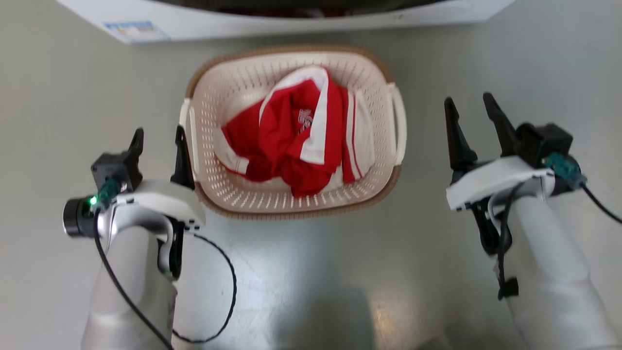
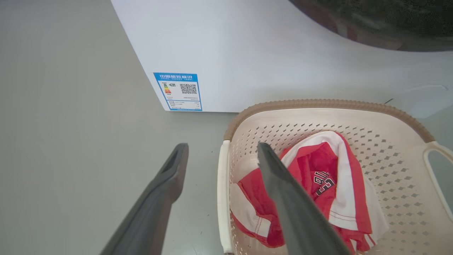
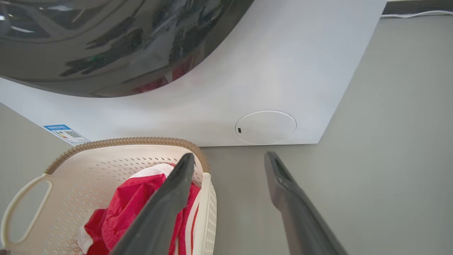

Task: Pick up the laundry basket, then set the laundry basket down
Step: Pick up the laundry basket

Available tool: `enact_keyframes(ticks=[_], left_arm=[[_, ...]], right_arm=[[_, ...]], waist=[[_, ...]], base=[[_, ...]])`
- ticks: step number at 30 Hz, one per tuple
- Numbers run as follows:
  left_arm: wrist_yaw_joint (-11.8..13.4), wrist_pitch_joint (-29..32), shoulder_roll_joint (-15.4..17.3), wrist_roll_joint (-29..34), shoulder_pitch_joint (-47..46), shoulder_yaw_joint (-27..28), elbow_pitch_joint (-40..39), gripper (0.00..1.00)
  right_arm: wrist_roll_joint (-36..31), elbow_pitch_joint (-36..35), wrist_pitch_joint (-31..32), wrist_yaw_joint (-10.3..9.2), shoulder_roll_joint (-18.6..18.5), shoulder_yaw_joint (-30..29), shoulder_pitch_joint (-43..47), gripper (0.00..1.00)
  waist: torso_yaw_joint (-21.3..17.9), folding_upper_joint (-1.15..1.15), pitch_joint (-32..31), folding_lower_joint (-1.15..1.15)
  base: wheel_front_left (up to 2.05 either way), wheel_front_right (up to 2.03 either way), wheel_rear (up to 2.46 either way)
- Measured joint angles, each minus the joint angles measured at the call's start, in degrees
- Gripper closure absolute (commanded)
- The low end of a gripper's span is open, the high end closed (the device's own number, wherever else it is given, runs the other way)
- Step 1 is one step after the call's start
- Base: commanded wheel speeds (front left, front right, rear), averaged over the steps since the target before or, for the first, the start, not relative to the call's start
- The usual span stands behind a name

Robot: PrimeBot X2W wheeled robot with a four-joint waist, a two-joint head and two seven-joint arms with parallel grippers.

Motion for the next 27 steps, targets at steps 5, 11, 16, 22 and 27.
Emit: enact_keyframes(ticks=[5, 11, 16, 22, 27], left_arm=[[-0.5, 0.0, -0.1, 0.0, -4.6, -0.1, 3.9, 0.00], [-1.0, 0.0, -0.3, 0.0, -8.0, -1.1, 8.4, 0.00], [-1.3, 0.0, -0.5, 0.0, -10.2, -2.3, 12.3, 0.00], [-1.5, 0.0, -0.5, 0.0, -13.3, -3.8, 16.7, 0.00], [-1.8, 0.0, -0.6, -1.2, -15.9, -5.4, 19.7, 0.00]], right_arm=[[-0.5, 3.5, 0.0, 0.01, -0.1, 1.0, -4.5, 0.00], [-0.5, 6.9, 0.0, 0.01, -0.4, 2.8, -8.3, 0.00], [-0.3, 9.8, 0.0, 0.03, -0.5, 4.7, -10.6, 0.00], [1.0, 13.8, 0.0, 0.04, -0.6, 6.4, -12.9, 0.00], [2.2, 16.5, 0.0, 0.04, -0.7, 7.6, -14.4, 0.00]], waist=[[0.9, 0.00, 4.4, 0.00], [2.1, 0.00, 7.9, 0.00], [2.8, 0.00, 9.9, 0.00], [3.5, 0.00, 11.7, 0.00], [4.0, 0.00, 12.9, 0.00]], base=[[0.00, 0.00, 0.00], [0.00, 0.00, 0.00], [0.00, 0.00, 0.00], [0.00, 0.00, 0.00], [0.00, 0.00, 0.00]])
